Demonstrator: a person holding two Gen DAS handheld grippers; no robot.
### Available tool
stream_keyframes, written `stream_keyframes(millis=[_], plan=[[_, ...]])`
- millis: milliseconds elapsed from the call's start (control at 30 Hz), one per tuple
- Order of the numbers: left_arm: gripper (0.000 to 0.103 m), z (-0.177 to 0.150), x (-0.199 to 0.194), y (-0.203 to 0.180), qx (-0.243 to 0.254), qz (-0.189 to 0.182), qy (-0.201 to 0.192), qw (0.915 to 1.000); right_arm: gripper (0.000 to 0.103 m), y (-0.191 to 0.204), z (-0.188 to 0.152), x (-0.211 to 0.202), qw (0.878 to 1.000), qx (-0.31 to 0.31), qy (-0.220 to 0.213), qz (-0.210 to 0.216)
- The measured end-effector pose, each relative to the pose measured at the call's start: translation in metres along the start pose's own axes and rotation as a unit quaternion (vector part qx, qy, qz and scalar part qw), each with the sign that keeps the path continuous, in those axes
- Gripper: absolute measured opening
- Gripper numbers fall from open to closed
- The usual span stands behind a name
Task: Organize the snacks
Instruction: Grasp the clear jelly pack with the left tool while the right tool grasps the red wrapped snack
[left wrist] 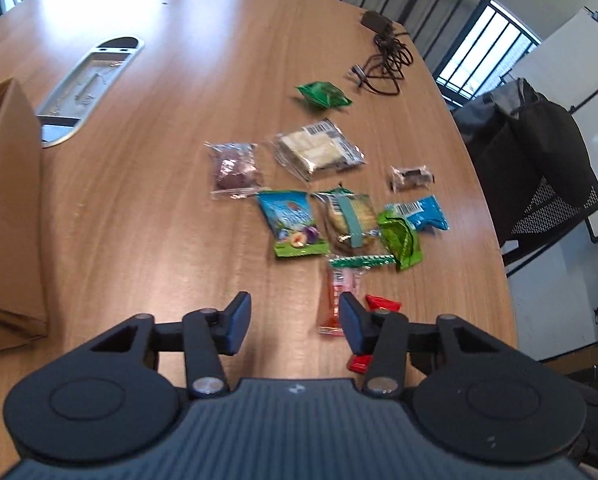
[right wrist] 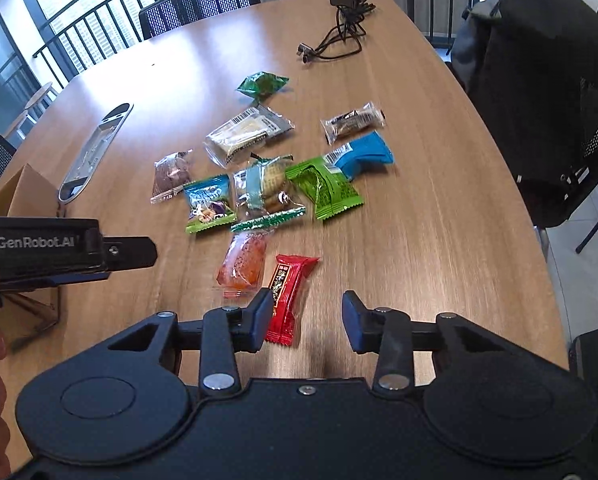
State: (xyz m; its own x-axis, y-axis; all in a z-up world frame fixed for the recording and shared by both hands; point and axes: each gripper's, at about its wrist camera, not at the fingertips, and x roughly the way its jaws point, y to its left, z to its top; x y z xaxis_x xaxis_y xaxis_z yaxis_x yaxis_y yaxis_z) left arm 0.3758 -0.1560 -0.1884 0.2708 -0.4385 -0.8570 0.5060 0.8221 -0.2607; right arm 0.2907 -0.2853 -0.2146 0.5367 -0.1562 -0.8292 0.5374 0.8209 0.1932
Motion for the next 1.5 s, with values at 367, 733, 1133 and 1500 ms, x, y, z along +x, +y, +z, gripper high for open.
stream_keyframes(millis=[367,733,1133,1500], plan=[[0.033,0.005,0.037,-0.017,0.018,-0.025,0.036,0.9989,0.038,-0.005,-0.003,0.014,0.999,0.024,0.005,0.022],[0.031,0.006,0.063,-0.023,0.012,-0.036,0.061,0.9974,0.038,-0.005,-0.005,0.024,0.999,0.032,0.011,0.038],[0.019,0.005,0.066,-0.010,-0.001,-0.029,0.079,0.9965,0.038,0.006,-0.002,0.034,0.999,0.017,0.020,0.034],[0.017,0.003,0.045,0.006,-0.014,-0.018,0.065,0.9976,0.036,0.019,-0.004,0.040,0.999,-0.010,0.028,0.020]])
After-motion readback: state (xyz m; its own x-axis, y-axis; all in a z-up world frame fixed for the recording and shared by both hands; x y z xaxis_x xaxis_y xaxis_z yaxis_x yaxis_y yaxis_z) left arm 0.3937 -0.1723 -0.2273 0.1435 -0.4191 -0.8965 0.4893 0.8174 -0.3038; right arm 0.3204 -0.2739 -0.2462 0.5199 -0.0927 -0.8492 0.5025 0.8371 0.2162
